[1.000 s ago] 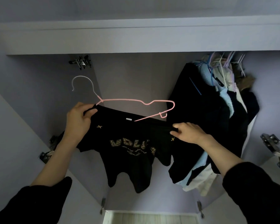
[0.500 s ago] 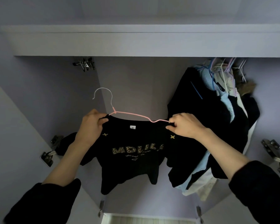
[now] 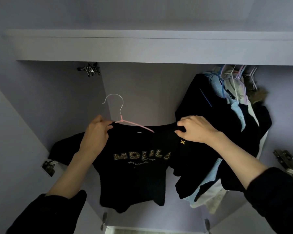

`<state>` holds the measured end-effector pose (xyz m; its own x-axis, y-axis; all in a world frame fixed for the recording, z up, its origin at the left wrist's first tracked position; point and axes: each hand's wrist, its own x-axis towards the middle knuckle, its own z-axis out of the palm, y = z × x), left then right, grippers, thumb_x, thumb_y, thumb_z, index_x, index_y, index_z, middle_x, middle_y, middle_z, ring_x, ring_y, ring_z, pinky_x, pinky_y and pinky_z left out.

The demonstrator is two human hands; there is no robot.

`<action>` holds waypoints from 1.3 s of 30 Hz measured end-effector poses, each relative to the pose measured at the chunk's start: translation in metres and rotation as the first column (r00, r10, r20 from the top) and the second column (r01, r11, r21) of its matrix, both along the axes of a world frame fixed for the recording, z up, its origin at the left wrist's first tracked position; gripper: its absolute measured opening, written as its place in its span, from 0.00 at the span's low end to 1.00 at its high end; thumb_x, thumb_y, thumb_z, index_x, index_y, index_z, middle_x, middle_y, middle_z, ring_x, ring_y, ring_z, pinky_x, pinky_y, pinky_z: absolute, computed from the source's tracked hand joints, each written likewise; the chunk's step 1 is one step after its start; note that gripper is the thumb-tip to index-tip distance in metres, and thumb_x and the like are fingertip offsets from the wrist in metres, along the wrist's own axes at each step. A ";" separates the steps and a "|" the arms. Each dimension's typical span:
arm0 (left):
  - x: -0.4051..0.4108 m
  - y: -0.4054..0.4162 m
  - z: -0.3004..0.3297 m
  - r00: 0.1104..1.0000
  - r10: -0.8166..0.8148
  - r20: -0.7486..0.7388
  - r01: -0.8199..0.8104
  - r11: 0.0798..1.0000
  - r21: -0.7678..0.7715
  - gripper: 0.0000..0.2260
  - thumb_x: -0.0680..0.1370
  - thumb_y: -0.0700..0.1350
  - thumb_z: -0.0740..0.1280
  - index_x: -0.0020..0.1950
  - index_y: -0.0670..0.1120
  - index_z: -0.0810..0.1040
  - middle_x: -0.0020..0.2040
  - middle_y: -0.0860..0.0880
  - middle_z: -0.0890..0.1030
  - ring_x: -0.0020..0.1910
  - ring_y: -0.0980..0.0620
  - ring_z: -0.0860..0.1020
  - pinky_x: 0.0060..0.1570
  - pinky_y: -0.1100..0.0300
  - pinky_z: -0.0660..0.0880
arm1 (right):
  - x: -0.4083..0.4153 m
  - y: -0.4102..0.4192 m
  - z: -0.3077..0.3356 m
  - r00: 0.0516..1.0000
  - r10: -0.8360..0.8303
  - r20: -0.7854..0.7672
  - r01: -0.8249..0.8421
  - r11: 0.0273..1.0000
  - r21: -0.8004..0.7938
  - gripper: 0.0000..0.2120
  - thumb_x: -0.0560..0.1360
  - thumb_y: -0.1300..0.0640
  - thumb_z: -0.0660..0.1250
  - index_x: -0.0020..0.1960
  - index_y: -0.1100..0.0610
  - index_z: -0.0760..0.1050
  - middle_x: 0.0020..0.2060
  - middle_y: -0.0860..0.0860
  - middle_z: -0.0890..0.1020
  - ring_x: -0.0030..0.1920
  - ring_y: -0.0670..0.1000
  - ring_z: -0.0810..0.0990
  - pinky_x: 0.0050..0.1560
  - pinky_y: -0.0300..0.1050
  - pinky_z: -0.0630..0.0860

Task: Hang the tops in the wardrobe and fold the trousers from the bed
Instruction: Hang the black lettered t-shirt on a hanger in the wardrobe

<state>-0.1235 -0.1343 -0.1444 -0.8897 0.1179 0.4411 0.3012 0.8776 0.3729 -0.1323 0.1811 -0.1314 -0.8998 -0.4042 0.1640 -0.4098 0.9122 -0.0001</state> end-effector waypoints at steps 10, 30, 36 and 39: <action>-0.002 0.020 0.001 0.997 -0.052 0.063 0.030 0.953 0.302 0.08 0.76 0.35 0.66 0.53 0.39 0.82 0.43 0.49 0.73 0.44 0.51 0.73 0.41 0.73 0.61 | 0.009 -0.032 0.001 1.000 -0.013 -0.014 0.008 0.944 -0.329 0.09 0.74 0.42 0.64 0.46 0.48 0.73 0.32 0.42 0.73 0.38 0.48 0.75 0.41 0.43 0.71; 0.006 0.006 -0.013 0.964 -0.180 0.198 0.149 0.975 0.164 0.12 0.74 0.46 0.70 0.58 0.48 0.80 0.50 0.53 0.76 0.50 0.53 0.77 0.54 0.58 0.72 | 0.003 -0.037 -0.011 0.987 -0.073 0.144 0.155 0.687 -0.710 0.10 0.78 0.54 0.64 0.39 0.55 0.76 0.36 0.51 0.78 0.39 0.51 0.76 0.42 0.45 0.71; 0.007 0.005 -0.021 0.997 -0.051 0.051 0.036 0.963 0.268 0.05 0.74 0.37 0.69 0.47 0.43 0.84 0.45 0.49 0.83 0.45 0.50 0.80 0.44 0.72 0.67 | 0.007 -0.027 -0.012 0.984 -0.096 0.153 0.178 0.664 -0.727 0.11 0.77 0.55 0.64 0.37 0.54 0.75 0.34 0.50 0.75 0.35 0.46 0.71 0.38 0.36 0.66; 0.005 -0.004 -0.019 0.997 0.069 0.036 -0.077 0.958 0.275 0.07 0.76 0.37 0.67 0.49 0.42 0.83 0.48 0.45 0.83 0.47 0.44 0.81 0.50 0.59 0.73 | 0.008 -0.022 -0.012 0.975 -0.106 0.194 0.213 0.671 -0.710 0.11 0.78 0.54 0.64 0.38 0.54 0.76 0.35 0.52 0.76 0.35 0.45 0.71 0.37 0.33 0.66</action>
<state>-0.1184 -0.1380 -0.1636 -0.9030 -0.0710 0.4237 0.2270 0.7584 0.6109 -0.1242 0.1595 -0.1433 -0.9730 -0.0560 0.2239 -0.2050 0.6554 -0.7269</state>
